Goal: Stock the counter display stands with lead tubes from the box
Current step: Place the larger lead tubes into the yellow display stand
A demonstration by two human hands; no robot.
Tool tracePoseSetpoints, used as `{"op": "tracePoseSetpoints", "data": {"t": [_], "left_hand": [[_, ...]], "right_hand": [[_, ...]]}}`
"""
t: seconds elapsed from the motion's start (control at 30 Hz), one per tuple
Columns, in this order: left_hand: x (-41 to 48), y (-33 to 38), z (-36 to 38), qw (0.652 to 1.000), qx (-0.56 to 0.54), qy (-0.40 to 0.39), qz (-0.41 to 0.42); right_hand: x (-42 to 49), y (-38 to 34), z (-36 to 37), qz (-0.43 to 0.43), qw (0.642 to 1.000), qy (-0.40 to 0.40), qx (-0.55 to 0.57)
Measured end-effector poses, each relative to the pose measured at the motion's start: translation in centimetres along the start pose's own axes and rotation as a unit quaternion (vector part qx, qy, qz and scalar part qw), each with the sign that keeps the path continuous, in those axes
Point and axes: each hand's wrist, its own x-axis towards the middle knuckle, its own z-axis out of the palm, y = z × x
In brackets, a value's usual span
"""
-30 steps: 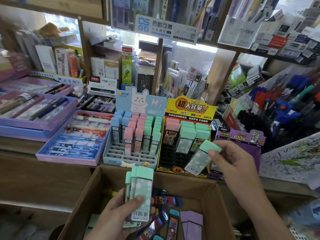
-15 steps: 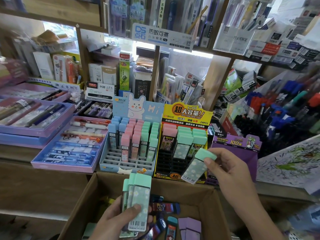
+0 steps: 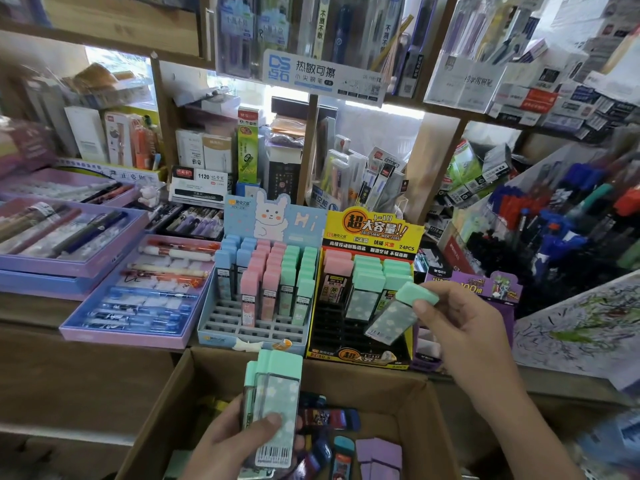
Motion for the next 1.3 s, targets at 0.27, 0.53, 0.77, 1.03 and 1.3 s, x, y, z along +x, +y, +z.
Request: {"op": "tracePoseSetpoints", "data": {"t": [0.27, 0.53, 0.77, 1.03, 1.3], "left_hand": [[0.1, 0.2, 0.0, 1.000, 0.008, -0.012, 0.003], [0.2, 0.1, -0.3, 1.000, -0.007, -0.021, 0.009], [0.2, 0.1, -0.2, 1.000, -0.007, -0.006, 0.015], [0.1, 0.1, -0.2, 1.000, -0.017, -0.002, 0.015], [-0.4, 0.4, -0.1, 1.000, -0.001, -0.003, 0.009]], "right_hand": [[2.5, 0.0, 0.9, -0.025, 1.000, 0.005, -0.015], [3.4, 0.7, 2.3, -0.010, 0.999, -0.026, -0.041], [3.6, 1.5, 2.9, -0.011, 0.993, -0.076, -0.095], [3.8, 1.7, 3.9, -0.101, 0.980, -0.047, -0.166], [3.5, 1.4, 3.6, -0.130, 0.956, -0.038, -0.262]]}}
